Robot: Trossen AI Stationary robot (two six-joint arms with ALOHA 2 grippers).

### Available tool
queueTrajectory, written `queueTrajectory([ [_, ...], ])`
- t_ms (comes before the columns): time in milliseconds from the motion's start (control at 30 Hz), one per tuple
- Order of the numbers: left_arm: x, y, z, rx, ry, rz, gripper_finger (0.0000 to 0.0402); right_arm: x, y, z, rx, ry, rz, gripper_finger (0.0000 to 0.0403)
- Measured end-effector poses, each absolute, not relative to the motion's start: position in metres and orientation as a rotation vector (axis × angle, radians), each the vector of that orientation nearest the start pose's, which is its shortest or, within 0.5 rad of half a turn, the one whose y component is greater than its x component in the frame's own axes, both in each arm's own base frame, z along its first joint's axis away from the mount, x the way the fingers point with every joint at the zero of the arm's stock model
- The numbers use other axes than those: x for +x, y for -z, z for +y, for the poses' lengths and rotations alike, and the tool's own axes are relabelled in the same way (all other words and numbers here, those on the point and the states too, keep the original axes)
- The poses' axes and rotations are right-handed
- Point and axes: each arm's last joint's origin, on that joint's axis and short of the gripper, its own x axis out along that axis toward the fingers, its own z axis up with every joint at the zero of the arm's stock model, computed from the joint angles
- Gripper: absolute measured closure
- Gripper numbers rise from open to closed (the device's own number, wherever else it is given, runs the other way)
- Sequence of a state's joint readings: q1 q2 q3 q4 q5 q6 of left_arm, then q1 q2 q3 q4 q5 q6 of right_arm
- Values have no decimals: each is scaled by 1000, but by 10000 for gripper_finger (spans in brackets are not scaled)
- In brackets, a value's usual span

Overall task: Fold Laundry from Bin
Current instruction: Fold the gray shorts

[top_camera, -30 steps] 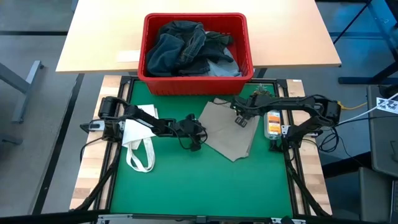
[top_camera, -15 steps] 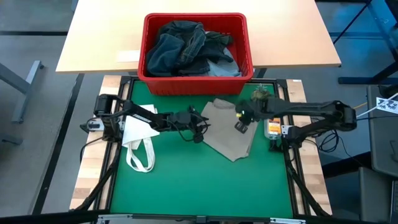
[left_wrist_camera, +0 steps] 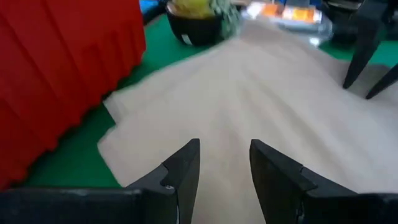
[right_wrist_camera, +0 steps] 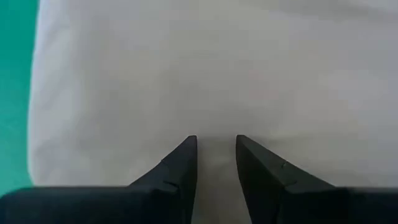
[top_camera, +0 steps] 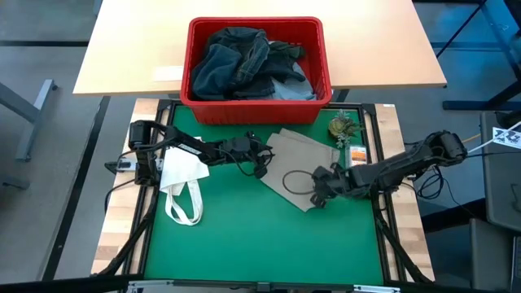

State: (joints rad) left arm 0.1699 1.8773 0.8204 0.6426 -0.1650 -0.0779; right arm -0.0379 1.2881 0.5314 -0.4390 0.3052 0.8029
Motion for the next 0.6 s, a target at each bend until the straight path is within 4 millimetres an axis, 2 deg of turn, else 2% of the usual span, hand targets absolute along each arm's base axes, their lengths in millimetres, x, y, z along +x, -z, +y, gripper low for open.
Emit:
queueTrajectory([
  [100, 355, -127, 65, -76, -345, 422, 266, 191, -128, -5, 576, 748, 973, 293],
  [267, 354, -126, 67, -75, -357, 431, 266, 181, -117, 7, 572, 766, 955, 293],
  [600, 350, -120, 68, -47, -405, 519, 266, 185, -123, 12, 538, 753, 929, 293],
])
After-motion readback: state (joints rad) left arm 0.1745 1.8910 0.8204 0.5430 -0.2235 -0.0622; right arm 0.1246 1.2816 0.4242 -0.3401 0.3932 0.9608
